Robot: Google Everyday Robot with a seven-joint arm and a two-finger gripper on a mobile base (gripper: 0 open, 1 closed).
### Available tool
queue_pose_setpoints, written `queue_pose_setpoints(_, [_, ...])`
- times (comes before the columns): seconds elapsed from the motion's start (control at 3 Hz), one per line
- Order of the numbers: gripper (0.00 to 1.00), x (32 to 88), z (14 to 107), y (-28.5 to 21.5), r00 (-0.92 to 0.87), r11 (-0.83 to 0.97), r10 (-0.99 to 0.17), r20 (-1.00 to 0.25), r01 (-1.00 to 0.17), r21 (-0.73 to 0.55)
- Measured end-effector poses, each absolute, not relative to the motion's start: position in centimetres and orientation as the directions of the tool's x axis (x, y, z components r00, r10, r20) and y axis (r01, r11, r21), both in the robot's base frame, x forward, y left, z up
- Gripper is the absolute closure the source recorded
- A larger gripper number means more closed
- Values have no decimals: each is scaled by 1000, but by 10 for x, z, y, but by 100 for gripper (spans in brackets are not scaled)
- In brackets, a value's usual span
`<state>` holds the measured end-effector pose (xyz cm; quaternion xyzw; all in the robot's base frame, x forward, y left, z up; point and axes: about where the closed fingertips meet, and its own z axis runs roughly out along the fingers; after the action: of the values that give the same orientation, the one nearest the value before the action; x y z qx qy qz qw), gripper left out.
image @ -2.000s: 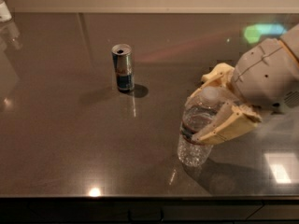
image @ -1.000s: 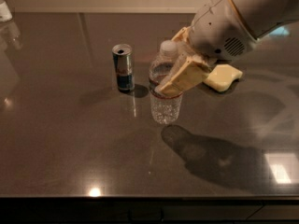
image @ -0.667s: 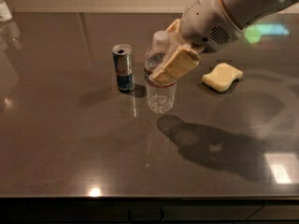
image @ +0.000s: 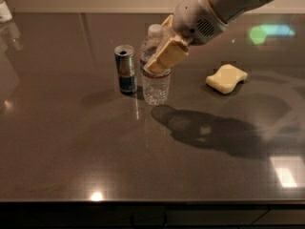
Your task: Move water bottle near redbull can
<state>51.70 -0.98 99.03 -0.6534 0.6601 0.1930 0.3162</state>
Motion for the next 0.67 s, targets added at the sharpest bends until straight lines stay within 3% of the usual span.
queue_pose_setpoints(0.67, [100,552,980,-6,25,92,-731,-682,-987,-134])
